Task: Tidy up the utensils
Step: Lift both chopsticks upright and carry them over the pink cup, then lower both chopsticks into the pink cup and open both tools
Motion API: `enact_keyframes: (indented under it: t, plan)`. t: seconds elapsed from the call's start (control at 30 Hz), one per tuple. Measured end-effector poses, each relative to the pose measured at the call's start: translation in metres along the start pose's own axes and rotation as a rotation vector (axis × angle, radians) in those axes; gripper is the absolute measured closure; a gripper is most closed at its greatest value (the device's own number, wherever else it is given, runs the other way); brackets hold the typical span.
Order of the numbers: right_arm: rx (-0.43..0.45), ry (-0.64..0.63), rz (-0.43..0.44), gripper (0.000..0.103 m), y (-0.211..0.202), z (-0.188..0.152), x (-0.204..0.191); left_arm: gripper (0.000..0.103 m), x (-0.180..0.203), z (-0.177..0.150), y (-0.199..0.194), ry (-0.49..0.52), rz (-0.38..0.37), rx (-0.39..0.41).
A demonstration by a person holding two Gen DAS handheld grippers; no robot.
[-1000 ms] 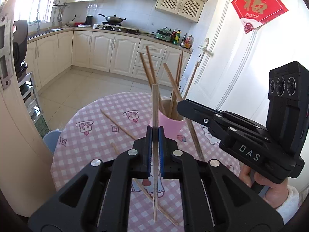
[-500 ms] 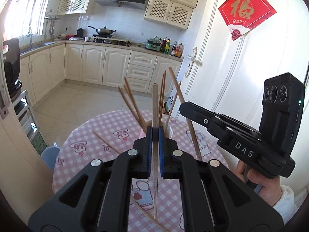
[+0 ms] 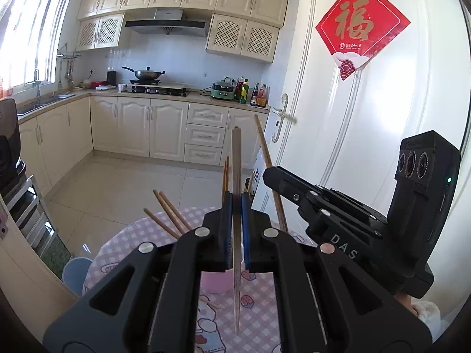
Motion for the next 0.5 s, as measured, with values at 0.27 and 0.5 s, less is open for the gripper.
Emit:
enact_keyframes:
  t: [0.27, 0.5]
  plan:
    - [0.039, -0.004, -0.028, 0.098, 0.038, 0.018, 0.016, 0.097, -0.002, 0.029, 0.026, 0.004, 0.026, 0.032]
    - [0.125, 0.02, -0.05, 0.098, 0.049, 0.022, 0.035, 0.097, -0.018, 0.042, 0.047, -0.028, 0.026, 0.062]
Point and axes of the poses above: each gripper's, at about its wrist camera, not at the fingertips, and y roughly the way its jaws point, x to its right, z to its top, the point moved 1 cm from there along y, roughly the way its jaws point, and after that the axes turned 8 degrees about -x, right-handed, at the moved point
